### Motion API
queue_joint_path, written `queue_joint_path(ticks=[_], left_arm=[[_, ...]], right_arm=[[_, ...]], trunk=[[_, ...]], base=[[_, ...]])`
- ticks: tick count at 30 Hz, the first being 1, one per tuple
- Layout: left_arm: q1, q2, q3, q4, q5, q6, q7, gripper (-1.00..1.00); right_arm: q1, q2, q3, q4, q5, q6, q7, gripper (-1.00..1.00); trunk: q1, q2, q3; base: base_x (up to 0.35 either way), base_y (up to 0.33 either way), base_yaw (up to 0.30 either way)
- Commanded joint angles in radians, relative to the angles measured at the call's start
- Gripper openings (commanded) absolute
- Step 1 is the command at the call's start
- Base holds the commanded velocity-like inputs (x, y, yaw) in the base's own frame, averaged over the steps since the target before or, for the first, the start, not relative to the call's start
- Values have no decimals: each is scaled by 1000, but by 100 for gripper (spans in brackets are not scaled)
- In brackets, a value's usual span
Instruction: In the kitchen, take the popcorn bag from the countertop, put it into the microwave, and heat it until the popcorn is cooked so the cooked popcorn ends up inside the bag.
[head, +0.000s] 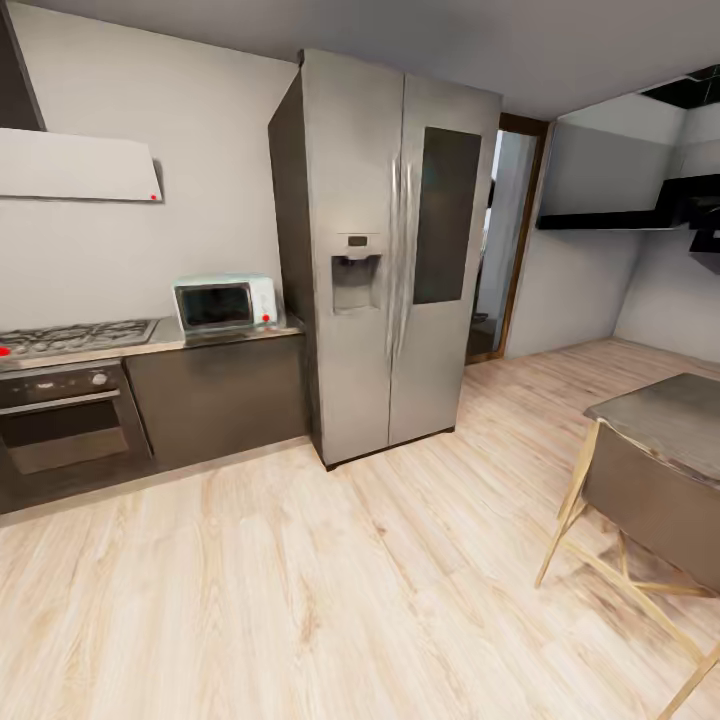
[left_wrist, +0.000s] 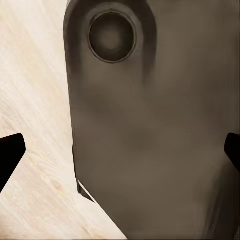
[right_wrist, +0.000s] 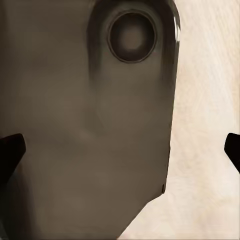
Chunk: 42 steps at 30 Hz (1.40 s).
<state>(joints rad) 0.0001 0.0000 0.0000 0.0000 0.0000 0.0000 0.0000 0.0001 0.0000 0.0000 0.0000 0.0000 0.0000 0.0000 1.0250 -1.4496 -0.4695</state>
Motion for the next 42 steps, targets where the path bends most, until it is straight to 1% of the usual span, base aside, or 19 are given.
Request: queue_joint_path(ticks=[1,3,7,8,14,18,23,24,35,42], left_arm=[[0,0,0,0,0,0,0,100],[1,-9,3,-11,0,-3,3,100],[1,-10,7,-24,1,-2,6,100],[1,-11,8,-25,1,-3,6,100],[1,-12,6,-26,2,-3,5,100],[1,-12,6,-26,2,-7,4,100],[1,-12,6,-26,2,-13,3,100],[1,-12,6,-26,2,-14,3,100],[1,-12,8,-30,1,-7,7,100],[1,-17,7,-31,1,-4,7,100]], right_arm=[[0,0,0,0,0,0,0,100],[-12,-11,-1,-12,-8,-8,0,100],[-11,-34,0,-24,-8,-20,0,100],[-11,-36,1,-30,-7,-25,-1,100],[-11,-36,2,-64,-7,-59,-2,100],[-11,-37,2,-66,-8,-81,-3,100],[-11,-37,0,-66,-8,-109,-3,100],[-11,-37,0,-66,-8,-218,-3,100],[-11,-37,0,-66,-8,-218,-3,100],[-11,-37,0,-66,-8,-218,-3,100]], trunk=[[0,0,0],[0,0,0],[0,0,0],[0,0,0],[0,0,0],[0,0,0],[0,0,0],[0,0,0],[0,0,0],[0,0,0]], base=[[0,0,0],[0,0,0],[0,0,0],[0,0,0],[0,0,0],[0,0,0],[0,0,244],[0,0,258],[0,0,261],[0,0,261]])
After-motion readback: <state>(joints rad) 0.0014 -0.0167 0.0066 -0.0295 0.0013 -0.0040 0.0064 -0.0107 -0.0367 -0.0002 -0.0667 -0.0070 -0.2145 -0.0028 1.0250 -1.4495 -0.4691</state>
